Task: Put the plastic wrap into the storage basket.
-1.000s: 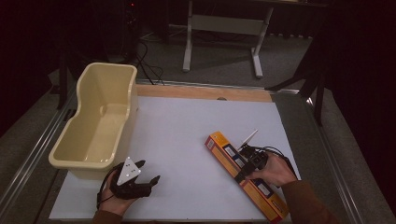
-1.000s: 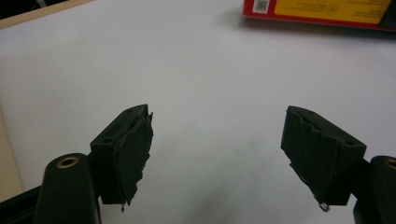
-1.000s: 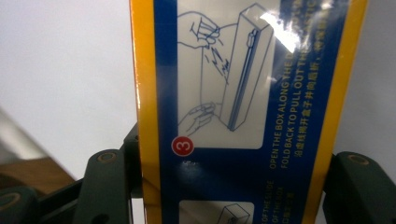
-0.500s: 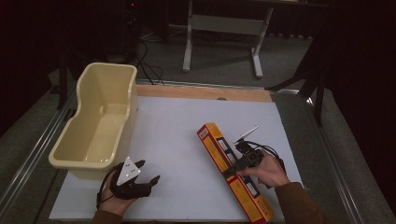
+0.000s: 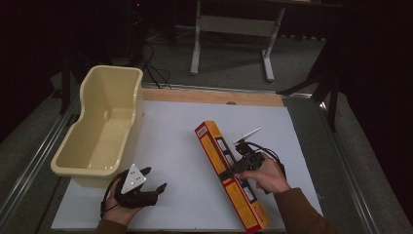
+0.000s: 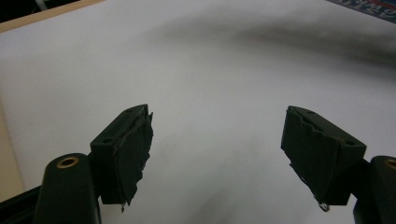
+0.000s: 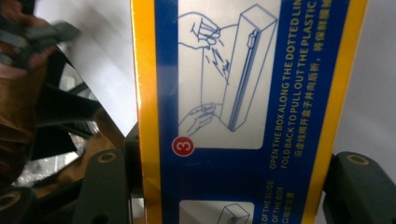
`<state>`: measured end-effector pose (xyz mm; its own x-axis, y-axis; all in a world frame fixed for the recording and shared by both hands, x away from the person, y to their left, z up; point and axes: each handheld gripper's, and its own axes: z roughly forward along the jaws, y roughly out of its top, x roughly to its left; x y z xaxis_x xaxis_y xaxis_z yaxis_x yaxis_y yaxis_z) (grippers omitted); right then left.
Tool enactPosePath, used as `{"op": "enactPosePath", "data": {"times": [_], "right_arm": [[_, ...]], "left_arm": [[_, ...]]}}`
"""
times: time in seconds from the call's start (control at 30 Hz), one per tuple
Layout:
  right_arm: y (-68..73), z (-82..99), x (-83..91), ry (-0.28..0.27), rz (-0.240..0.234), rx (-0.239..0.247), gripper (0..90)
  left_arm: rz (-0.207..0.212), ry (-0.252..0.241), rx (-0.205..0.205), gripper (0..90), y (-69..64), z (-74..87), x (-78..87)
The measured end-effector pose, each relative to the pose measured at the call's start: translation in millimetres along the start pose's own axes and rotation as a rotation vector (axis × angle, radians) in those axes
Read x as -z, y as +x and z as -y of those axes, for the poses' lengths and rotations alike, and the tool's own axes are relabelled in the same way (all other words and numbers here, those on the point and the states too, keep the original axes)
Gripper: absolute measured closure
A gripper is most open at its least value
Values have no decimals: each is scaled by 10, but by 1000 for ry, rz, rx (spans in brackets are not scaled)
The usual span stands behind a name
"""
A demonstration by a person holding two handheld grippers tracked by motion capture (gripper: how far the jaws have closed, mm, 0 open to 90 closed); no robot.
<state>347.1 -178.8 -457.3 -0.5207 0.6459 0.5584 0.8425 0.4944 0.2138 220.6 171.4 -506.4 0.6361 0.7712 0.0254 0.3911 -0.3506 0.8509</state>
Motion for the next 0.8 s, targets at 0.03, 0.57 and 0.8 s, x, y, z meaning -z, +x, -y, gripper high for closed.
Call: {"op": "enactPosePath", "data": {"times": [0.03,0.57,0.8], "right_arm": [[18,-18,-1,-9,-7,0,393],[321,-336,0,-107,-107,-11,394],[415,-459,46,-142,-149,-11,393]], "left_arm": [[0,-1,0,243,0,0,1],[-4,-11,2,242,8,-2,18],[-5,-13,2,242,11,-3,22]]}}
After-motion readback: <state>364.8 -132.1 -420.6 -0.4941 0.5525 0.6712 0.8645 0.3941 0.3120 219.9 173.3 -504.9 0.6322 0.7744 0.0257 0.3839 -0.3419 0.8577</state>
